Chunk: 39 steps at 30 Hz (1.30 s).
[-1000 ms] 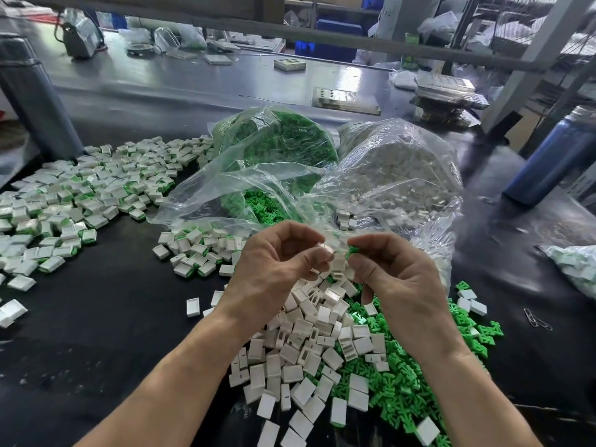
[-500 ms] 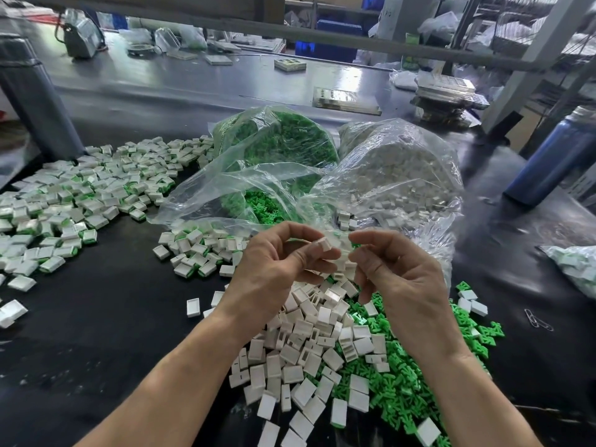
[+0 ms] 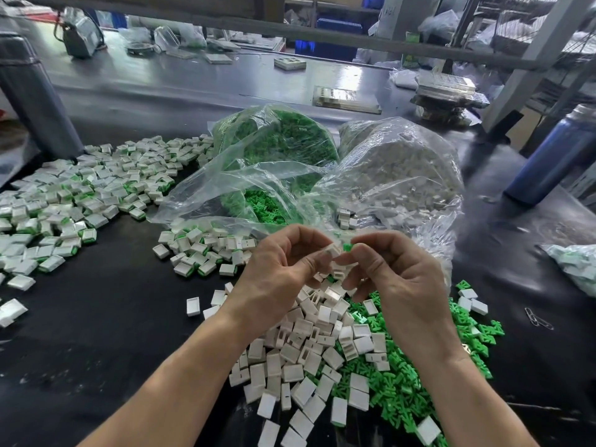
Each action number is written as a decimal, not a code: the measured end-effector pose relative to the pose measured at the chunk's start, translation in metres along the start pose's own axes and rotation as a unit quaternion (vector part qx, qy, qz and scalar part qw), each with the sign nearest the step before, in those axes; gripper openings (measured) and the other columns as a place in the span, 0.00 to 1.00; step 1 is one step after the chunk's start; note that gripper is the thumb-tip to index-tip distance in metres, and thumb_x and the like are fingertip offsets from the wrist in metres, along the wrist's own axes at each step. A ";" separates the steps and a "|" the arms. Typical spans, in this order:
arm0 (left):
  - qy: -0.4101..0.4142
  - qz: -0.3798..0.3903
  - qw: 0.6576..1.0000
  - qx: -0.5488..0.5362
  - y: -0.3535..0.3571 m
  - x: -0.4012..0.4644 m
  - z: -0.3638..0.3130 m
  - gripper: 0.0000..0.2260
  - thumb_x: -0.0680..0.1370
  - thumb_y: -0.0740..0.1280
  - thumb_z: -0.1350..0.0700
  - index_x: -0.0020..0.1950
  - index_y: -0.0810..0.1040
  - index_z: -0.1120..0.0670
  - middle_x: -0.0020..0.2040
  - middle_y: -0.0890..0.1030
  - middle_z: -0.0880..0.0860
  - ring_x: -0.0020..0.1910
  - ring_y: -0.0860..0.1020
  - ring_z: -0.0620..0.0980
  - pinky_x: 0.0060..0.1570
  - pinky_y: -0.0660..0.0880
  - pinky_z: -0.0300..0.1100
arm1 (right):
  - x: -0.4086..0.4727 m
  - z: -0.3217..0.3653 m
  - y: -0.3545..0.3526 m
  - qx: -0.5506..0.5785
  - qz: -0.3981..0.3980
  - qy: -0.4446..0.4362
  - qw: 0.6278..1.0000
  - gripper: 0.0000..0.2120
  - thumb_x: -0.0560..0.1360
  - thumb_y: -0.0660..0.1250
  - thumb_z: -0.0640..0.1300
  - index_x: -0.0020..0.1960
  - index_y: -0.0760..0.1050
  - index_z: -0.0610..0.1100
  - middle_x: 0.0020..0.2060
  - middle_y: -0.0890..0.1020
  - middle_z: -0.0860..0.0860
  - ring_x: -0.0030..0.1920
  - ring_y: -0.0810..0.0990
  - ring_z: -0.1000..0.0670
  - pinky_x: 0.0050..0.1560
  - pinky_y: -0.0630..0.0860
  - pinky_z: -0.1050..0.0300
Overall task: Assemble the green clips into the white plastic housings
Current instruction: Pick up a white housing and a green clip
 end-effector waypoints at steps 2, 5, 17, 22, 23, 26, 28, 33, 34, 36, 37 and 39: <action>0.004 -0.001 1.000 0.011 0.000 0.000 0.000 0.05 0.79 0.73 0.59 0.54 0.81 0.56 0.45 0.85 0.51 0.43 0.83 0.48 0.42 0.80 0.39 | 0.000 -0.001 0.002 -0.015 0.004 0.001 1.000 0.09 0.76 0.70 0.47 0.53 0.80 0.43 0.42 0.87 0.45 0.36 0.84 0.45 0.32 0.81 0.54; 0.005 0.006 1.000 0.023 -0.001 -0.001 0.000 0.05 0.79 0.73 0.58 0.54 0.81 0.54 0.46 0.85 0.52 0.43 0.82 0.49 0.43 0.80 0.40 | 0.000 -0.002 0.003 -0.016 0.003 0.000 1.000 0.09 0.75 0.71 0.48 0.52 0.81 0.44 0.41 0.86 0.45 0.36 0.82 0.48 0.32 0.80 0.56; 0.015 0.022 0.999 0.036 -0.001 -0.002 -0.001 0.08 0.77 0.73 0.54 0.54 0.81 0.55 0.46 0.86 0.54 0.41 0.83 0.49 0.42 0.79 0.38 | 0.002 -0.006 0.001 -0.077 0.018 -0.009 0.997 0.06 0.75 0.70 0.51 0.50 0.81 0.50 0.39 0.85 0.51 0.36 0.82 0.54 0.35 0.78 0.62; 0.025 0.006 0.998 0.064 0.000 -0.002 0.002 0.06 0.77 0.74 0.54 0.53 0.81 0.53 0.44 0.85 0.50 0.40 0.83 0.48 0.41 0.80 0.39 | -0.001 -0.006 0.000 -0.126 0.037 -0.019 0.991 0.04 0.75 0.69 0.55 0.48 0.80 0.59 0.40 0.84 0.55 0.39 0.82 0.54 0.37 0.78 0.63; 0.027 0.003 0.997 0.076 0.000 -0.002 0.002 0.06 0.77 0.74 0.55 0.52 0.81 0.52 0.44 0.85 0.49 0.41 0.83 0.47 0.41 0.80 0.40 | 0.000 -0.006 0.000 -0.130 0.038 -0.019 0.991 0.03 0.75 0.69 0.55 0.48 0.80 0.59 0.41 0.84 0.56 0.39 0.82 0.54 0.37 0.78 0.63; 0.030 0.003 0.995 0.098 -0.001 -0.002 0.003 0.05 0.78 0.74 0.57 0.52 0.81 0.52 0.44 0.84 0.49 0.41 0.82 0.47 0.43 0.80 0.40 | 0.001 -0.008 -0.001 -0.144 0.040 -0.020 0.989 0.05 0.78 0.71 0.49 0.49 0.80 0.59 0.41 0.84 0.57 0.39 0.82 0.55 0.38 0.78 0.63; 0.030 0.003 0.995 0.100 -0.001 -0.002 0.003 0.05 0.78 0.74 0.59 0.52 0.82 0.52 0.43 0.84 0.49 0.41 0.81 0.47 0.43 0.79 0.40 | 0.001 -0.009 -0.002 -0.156 0.038 -0.023 0.987 0.07 0.79 0.71 0.45 0.48 0.80 0.58 0.41 0.84 0.57 0.38 0.82 0.56 0.38 0.78 0.63; 0.042 -0.005 0.992 0.117 -0.001 -0.004 0.003 0.05 0.78 0.74 0.59 0.51 0.82 0.52 0.43 0.83 0.48 0.40 0.80 0.43 0.43 0.78 0.38 | 0.001 -0.008 -0.001 -0.189 0.039 -0.038 0.980 0.07 0.79 0.71 0.43 0.48 0.79 0.56 0.40 0.83 0.60 0.38 0.81 0.58 0.38 0.76 0.65; 0.048 -0.004 0.990 0.131 0.000 -0.004 0.004 0.05 0.78 0.75 0.59 0.51 0.83 0.51 0.43 0.83 0.47 0.40 0.80 0.42 0.43 0.78 0.38 | 0.001 -0.007 -0.001 -0.203 0.039 -0.045 0.977 0.08 0.79 0.72 0.43 0.48 0.79 0.56 0.40 0.83 0.61 0.39 0.81 0.58 0.38 0.76 0.66; 0.054 -0.004 0.987 0.149 -0.001 -0.004 0.005 0.05 0.78 0.75 0.58 0.51 0.83 0.50 0.42 0.83 0.45 0.40 0.80 0.41 0.43 0.79 0.37 | 0.001 -0.007 0.000 -0.222 0.038 -0.052 0.973 0.08 0.79 0.72 0.42 0.48 0.79 0.56 0.40 0.82 0.63 0.40 0.81 0.59 0.39 0.75 0.68; 0.052 -0.005 0.988 0.143 -0.001 -0.004 0.005 0.05 0.78 0.74 0.59 0.51 0.83 0.49 0.43 0.83 0.45 0.40 0.81 0.42 0.43 0.79 0.38 | 0.000 -0.007 0.000 -0.218 0.036 -0.049 0.974 0.08 0.79 0.72 0.42 0.48 0.79 0.55 0.40 0.82 0.63 0.39 0.81 0.59 0.39 0.75 0.67; 0.042 -0.010 0.993 0.108 0.000 -0.003 0.006 0.06 0.78 0.74 0.60 0.52 0.83 0.50 0.44 0.85 0.47 0.42 0.83 0.46 0.45 0.81 0.41 | 0.000 -0.009 0.001 -0.179 0.028 -0.035 0.983 0.07 0.80 0.71 0.42 0.49 0.79 0.54 0.39 0.83 0.60 0.38 0.81 0.57 0.38 0.76 0.64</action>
Point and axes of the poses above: each hand's wrist, its own x-axis towards the middle knuckle, its own y-axis out of the palm, z = x × y, the point moved 1 cm from there along x, towards the middle knuckle
